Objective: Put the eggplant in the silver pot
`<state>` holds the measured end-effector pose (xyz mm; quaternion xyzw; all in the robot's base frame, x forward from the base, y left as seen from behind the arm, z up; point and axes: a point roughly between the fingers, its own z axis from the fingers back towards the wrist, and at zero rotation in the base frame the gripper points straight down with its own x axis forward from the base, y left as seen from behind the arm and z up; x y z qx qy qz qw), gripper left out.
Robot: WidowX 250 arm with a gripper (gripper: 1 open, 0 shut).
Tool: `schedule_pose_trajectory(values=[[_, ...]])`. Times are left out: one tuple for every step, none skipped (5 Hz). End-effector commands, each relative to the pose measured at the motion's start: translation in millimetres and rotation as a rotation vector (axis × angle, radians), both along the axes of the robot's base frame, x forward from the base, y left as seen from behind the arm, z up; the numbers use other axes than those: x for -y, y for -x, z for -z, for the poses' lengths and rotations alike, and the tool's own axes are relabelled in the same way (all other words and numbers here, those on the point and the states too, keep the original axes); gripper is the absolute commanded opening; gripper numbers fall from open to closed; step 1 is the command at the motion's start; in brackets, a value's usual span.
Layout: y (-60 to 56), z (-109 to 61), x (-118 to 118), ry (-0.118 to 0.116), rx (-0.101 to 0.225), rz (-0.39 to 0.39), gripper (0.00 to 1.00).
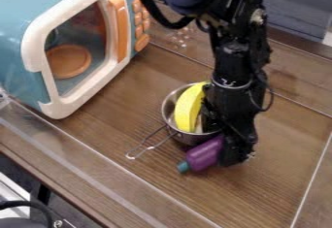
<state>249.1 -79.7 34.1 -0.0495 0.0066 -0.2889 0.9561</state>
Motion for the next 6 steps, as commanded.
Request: schedule_pose_trajectory(values=[[-5.7,-22.0,6,0.018,0.073,0.088,0.0],[-4.6,-25.7,-8,0.024,0.079,0.03,0.0],[-4.1,-28.2,-22,0.029,0.09,-0.031,0.0],[-7.5,-30.4,-37,0.034,0.103,-0.11,0.0],[-11.2,-29.4,-47,0.036,0.114,-0.19,0.0],[-20.4,-33.4,-49,0.05,0.115,-0.142,0.0]])
